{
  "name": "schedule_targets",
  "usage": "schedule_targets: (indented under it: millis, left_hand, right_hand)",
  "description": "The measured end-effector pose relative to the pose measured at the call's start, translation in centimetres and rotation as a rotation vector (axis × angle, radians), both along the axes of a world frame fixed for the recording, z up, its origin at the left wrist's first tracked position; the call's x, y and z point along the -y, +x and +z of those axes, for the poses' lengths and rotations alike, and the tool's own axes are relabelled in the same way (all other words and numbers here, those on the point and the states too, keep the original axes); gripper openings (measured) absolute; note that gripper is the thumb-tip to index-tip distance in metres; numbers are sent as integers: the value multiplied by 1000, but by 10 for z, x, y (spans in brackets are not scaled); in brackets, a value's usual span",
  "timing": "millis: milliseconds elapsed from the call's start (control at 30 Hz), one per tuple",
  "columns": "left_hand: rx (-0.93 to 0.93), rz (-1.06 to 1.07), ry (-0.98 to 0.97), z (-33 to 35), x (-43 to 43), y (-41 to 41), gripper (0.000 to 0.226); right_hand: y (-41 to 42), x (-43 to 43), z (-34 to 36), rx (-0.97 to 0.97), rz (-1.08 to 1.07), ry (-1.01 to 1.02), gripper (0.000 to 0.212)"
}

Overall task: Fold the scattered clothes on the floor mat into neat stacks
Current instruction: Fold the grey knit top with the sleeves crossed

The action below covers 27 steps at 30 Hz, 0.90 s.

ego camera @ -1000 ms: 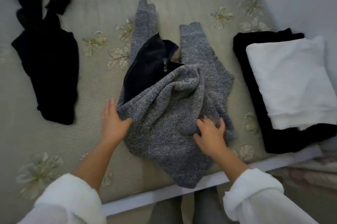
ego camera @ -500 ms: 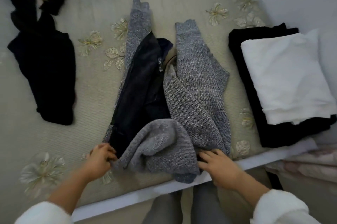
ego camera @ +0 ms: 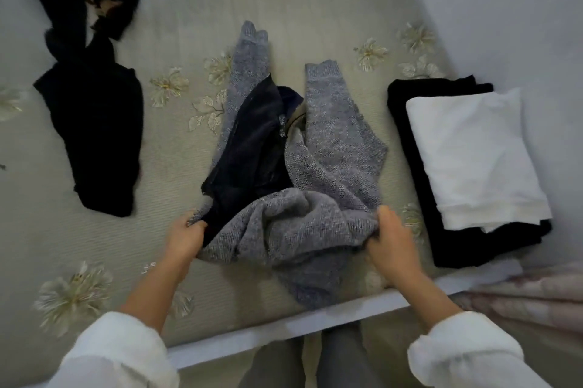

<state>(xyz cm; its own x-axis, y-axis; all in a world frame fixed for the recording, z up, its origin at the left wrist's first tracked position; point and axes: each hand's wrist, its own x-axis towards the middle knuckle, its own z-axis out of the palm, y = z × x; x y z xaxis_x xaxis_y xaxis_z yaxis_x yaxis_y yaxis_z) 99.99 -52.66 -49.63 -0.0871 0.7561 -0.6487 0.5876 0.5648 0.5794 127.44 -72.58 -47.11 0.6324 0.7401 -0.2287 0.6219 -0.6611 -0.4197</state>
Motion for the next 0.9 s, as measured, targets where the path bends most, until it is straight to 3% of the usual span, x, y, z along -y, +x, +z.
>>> schedule_targets:
  millis: [67,233,333,433,500,667,767,900]
  left_hand:
    - [64,-37,190,43,-13,7,23]
    - [300,-50,498,166,-31,16,45]
    - [390,34,566,227,-36,20,46]
    - [652,175,590,287,-44,25,41]
    - [858,231,665,326,-45,27,35]
    - [1162,311,856,420,-56,25,25]
    - [1154,331,884,462,-71,20,44]
    - [1092,303,941,489,-86,26,33]
  right_hand:
    - [15,-10,33,-70,-115,191,32]
    - [40,-36,130,-11,2,459,49]
    - [55,-52,188,69,64,573,31]
    - [72,-65,246,163,46,655,12]
    - [82,-70,285,219,34,738,17]
    - [95,-70,379,253,56,957,20]
    - [96,-75,425,216,40,1132,17]
    - [102,-97,452,249,83,1132,17]
